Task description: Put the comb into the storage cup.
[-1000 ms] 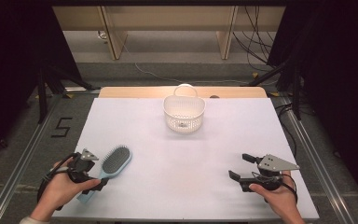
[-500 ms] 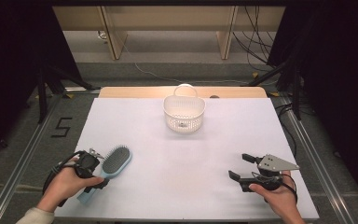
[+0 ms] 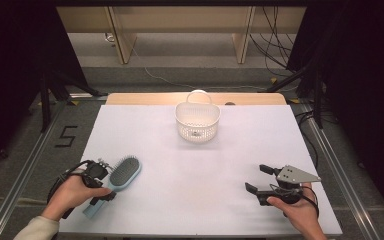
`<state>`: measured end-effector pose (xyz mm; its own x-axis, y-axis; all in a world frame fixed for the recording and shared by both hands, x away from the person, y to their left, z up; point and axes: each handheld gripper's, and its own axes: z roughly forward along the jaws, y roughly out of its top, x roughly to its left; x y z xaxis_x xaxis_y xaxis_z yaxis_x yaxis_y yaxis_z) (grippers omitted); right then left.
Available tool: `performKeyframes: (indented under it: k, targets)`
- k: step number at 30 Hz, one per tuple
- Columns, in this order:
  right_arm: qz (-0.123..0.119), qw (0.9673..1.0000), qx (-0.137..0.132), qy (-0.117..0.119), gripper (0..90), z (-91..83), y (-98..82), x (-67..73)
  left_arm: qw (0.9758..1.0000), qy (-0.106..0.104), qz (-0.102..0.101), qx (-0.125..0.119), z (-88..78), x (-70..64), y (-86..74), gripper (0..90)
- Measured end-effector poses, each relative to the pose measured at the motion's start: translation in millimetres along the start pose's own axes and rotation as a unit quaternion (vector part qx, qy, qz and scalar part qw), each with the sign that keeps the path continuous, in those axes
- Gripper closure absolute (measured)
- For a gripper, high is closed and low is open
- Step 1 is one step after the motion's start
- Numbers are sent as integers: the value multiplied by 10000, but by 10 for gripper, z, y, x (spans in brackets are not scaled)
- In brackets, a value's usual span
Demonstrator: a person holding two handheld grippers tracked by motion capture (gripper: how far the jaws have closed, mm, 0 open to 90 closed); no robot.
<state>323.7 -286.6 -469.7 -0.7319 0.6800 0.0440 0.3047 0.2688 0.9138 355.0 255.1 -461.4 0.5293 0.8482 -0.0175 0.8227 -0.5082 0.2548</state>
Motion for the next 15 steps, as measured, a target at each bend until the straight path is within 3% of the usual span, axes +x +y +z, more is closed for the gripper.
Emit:
performKeyframes:
  k: [2, 15]
  targets:
    - [1, 10000, -5, 4, 158, 0, 1, 2, 9999, 2, 92, 127, -3, 6, 16, 353]
    - [2, 10000, -8, 2, 158, -1, 2, 1, 9990, -29, 141, 415, 79, 34, 83, 402]
